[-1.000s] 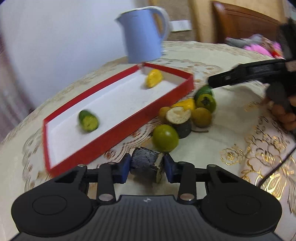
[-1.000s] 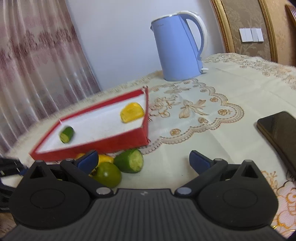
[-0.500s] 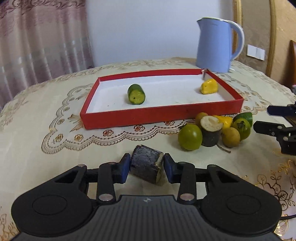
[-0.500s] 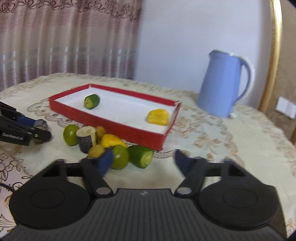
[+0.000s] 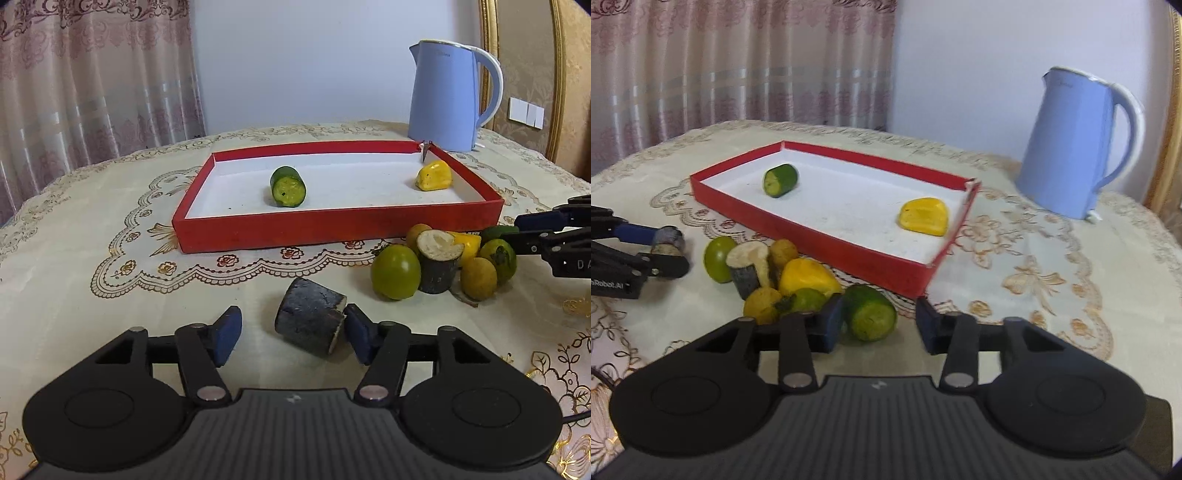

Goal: Organize fruits
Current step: 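Lift the eggplant slice with the left gripper while the right gripper grasps the cucumber chunk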

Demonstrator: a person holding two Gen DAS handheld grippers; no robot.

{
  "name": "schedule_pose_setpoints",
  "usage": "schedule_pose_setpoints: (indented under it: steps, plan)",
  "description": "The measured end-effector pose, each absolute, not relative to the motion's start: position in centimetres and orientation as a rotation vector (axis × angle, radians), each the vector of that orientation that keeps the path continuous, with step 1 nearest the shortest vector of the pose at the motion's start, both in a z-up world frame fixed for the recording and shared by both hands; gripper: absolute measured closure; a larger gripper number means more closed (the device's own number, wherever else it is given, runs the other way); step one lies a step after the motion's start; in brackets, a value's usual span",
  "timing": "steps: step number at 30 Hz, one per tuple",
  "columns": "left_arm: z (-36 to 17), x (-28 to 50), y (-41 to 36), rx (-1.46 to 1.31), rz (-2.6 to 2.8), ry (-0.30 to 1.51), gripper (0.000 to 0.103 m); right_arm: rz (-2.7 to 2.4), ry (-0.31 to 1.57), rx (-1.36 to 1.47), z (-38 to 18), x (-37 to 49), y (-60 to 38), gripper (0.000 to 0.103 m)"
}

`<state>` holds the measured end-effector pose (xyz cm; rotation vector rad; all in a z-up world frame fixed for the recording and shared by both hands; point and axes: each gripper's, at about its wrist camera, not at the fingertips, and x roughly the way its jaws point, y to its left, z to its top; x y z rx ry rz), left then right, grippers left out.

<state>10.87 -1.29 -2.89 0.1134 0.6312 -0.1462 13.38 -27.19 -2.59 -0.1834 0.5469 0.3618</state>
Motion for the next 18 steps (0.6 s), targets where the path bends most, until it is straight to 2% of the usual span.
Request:
schedule_pose_setpoints:
  steps: [6,7,8,18]
  plan:
    - [-3.0,11.0,-1.0,0.094,-0.161,0.634,0.038,0.439,0.619,-0.140,-3.6,14.8,-27.1,0.065]
    - [-3.0,10.9,-1.1,0.099,-0.160,0.631,0.038,0.441,0.618,-0.136,-3.6,14.7,-27.1,0.066]
    - [-3.0,10.9,-1.1,0.103,-0.161,0.629,0.038,0.446,0.615,-0.139,-3.6,14.6,-27.0,0.075]
    - [-2.8,11.2,-0.7,0.075,-0.178,0.636,0.037,0.315,0.548,-0.117,-3.5,11.1,-27.2,0.074]
